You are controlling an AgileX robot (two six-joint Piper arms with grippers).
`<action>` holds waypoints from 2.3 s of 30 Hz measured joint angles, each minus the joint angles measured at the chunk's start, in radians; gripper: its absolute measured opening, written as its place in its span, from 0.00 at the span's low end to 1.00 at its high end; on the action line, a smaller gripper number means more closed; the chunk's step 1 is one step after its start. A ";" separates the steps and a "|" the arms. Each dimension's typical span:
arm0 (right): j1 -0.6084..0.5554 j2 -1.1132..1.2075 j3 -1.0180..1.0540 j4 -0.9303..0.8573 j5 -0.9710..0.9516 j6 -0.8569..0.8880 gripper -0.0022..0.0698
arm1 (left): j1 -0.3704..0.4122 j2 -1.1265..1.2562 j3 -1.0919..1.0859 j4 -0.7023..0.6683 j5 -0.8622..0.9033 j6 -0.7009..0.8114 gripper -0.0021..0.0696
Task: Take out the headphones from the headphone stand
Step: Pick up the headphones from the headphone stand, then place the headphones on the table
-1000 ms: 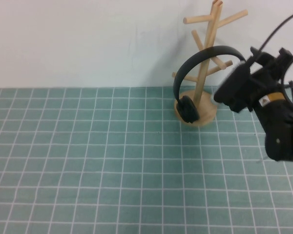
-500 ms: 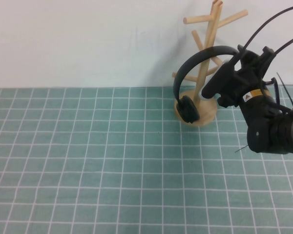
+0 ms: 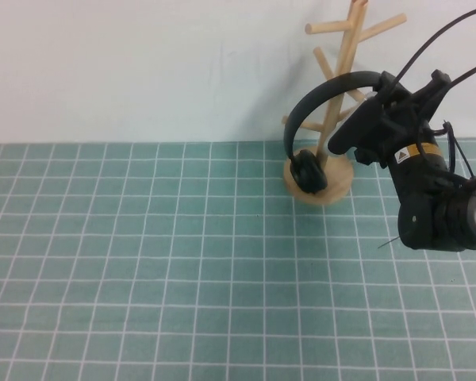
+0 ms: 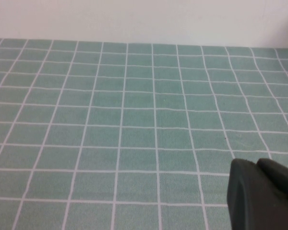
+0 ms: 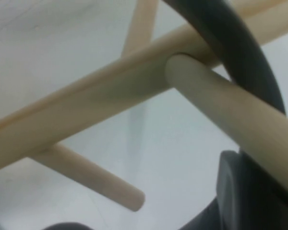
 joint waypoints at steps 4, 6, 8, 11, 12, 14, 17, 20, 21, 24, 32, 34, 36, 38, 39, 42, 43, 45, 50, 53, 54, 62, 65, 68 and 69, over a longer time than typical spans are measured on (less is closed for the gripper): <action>0.001 0.000 0.000 0.018 -0.046 -0.039 0.11 | 0.000 0.000 0.000 0.000 0.000 0.000 0.02; 0.005 -0.002 0.000 0.045 -0.056 -0.066 0.11 | 0.000 0.000 0.000 0.000 0.000 0.000 0.02; 0.005 -0.013 0.000 0.087 -0.058 -0.090 0.11 | 0.000 0.000 0.000 0.000 0.000 0.000 0.02; 0.005 -0.049 0.016 0.150 -0.058 -0.106 0.11 | 0.000 0.000 0.000 0.000 0.000 0.000 0.02; 0.005 -0.069 0.027 0.159 -0.058 -0.107 0.11 | 0.000 0.000 0.000 0.000 0.000 0.000 0.02; 0.006 -0.113 0.051 0.174 -0.058 -0.112 0.11 | 0.000 0.000 0.000 0.000 0.000 0.000 0.02; 0.015 -0.201 0.098 0.187 -0.042 -0.116 0.11 | 0.000 0.000 0.000 0.000 0.000 0.000 0.02; 0.036 -0.292 0.154 0.194 0.001 -0.116 0.11 | 0.000 0.000 0.000 0.000 0.000 0.000 0.02; 0.045 -0.323 0.175 0.199 0.015 -0.116 0.11 | 0.000 0.000 0.000 0.000 0.000 0.000 0.02; 0.078 -0.414 0.236 0.224 0.059 -0.116 0.11 | 0.000 0.000 0.000 0.000 0.000 0.000 0.02; 0.187 -0.714 0.293 0.277 0.432 0.033 0.11 | 0.000 0.000 0.000 0.000 0.000 0.000 0.02; 0.197 -0.778 0.293 0.266 0.639 0.107 0.11 | 0.000 0.000 0.000 0.000 0.000 0.000 0.02; 0.197 -0.816 0.293 0.264 0.849 0.138 0.11 | 0.000 0.000 0.000 0.000 0.000 0.000 0.02; 0.197 -0.826 0.293 0.257 1.003 0.152 0.11 | 0.000 0.000 0.000 0.000 0.000 0.000 0.02; 0.197 -0.826 0.293 0.252 1.070 0.156 0.11 | 0.000 0.000 0.000 0.000 0.000 0.000 0.02; 0.195 -0.826 0.295 0.225 1.194 0.158 0.11 | 0.000 0.000 0.000 0.000 0.000 0.000 0.02; 0.188 -0.826 0.295 0.216 1.222 0.163 0.11 | 0.000 0.000 0.000 0.000 0.000 0.000 0.02; 0.160 -0.826 0.295 0.194 1.264 0.185 0.11 | 0.000 0.000 0.000 0.000 0.000 0.000 0.02; -0.008 -0.826 0.295 0.091 1.380 0.295 0.11 | 0.000 0.000 0.000 0.000 0.000 0.000 0.02; -0.149 -0.824 0.283 -0.039 1.455 0.450 0.11 | 0.000 0.000 0.000 0.000 0.000 0.000 0.02; -0.186 -0.822 0.273 -0.097 1.481 0.519 0.11 | 0.000 0.000 0.000 0.000 0.000 0.000 0.02; -0.333 -0.735 0.157 -0.508 1.722 1.018 0.11 | 0.000 0.000 0.000 0.000 0.000 0.000 0.02; -0.326 -0.665 0.148 -0.575 1.730 1.097 0.11 | 0.000 0.000 0.000 0.000 0.000 0.000 0.02; -0.312 -0.572 0.146 -0.599 1.721 1.151 0.11 | 0.000 0.000 0.000 0.000 0.000 0.000 0.02; -0.307 -0.547 0.146 -0.604 1.716 1.167 0.11 | 0.000 0.000 0.000 0.000 0.000 0.000 0.02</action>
